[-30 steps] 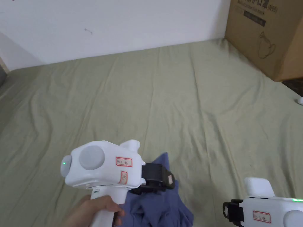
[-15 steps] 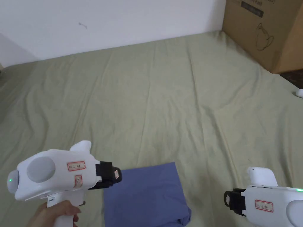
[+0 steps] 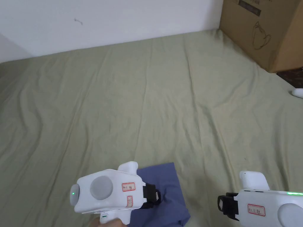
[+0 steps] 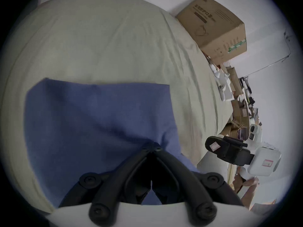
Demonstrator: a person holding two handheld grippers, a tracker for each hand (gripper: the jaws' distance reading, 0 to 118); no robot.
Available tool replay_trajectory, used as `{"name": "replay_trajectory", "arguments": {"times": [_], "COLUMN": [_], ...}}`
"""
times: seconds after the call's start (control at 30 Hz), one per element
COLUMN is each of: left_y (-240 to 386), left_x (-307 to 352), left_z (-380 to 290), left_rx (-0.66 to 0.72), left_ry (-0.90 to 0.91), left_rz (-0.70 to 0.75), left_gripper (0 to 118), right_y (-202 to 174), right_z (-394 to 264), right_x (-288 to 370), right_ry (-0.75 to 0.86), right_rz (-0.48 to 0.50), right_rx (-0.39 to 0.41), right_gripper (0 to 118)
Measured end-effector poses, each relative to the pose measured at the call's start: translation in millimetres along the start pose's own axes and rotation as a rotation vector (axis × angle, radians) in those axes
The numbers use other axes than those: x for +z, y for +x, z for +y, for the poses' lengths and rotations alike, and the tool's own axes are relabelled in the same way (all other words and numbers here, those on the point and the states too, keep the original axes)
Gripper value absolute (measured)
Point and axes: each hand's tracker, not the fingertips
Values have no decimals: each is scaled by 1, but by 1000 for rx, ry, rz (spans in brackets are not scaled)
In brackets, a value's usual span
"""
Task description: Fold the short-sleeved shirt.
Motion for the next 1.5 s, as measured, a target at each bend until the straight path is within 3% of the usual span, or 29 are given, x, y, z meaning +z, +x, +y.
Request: {"name": "replay_trajectory", "arguments": {"times": [0.27,0.4,0.5,0.7,0.8,1.0,1.1,1.2,1.27,1.4,1.47,1.5], "left_y": [35,50,59,47,27,-61,-109,-140,-150,-159,-160,-161], "left_x": [-31,-52,-66,-26,20,102,120,133,138,137,133,130], "left_z": [-7,-19,-32,-19,-11,-24,-46,-70,-81,-90,-89,-87], "left_rx": [-81,-100,-165,-114,-102,55,181,255,280,299,284,279], "left_ry": [-53,-137,-173,-60,44,234,264,290,293,294,300,300], "left_rz": [-34,-129,-68,-128,-144,-157,-109,-113,-125,-130,-151,-170], "left_gripper": [0,0,0,0,0,0,0,0,0,0,6,22], "right_y": [1,0,1,2,-7,-61,-99,-127,-137,-149,-149,-147], "right_z": [0,-1,-3,2,9,37,46,51,49,32,32,35], "right_x": [-1,-1,3,14,19,19,-2,-41,-66,-102,-99,-97], "right_ry": [-2,3,4,19,33,73,41,-63,-117,-187,-167,-169], "right_rz": [1,7,6,-19,-13,120,164,224,229,116,132,136], "right_rx": [-10,-13,-14,-4,18,117,207,205,168,281,258,249], "right_gripper": [0,0,0,0,0,0,0,0,0,0,0,0]}}
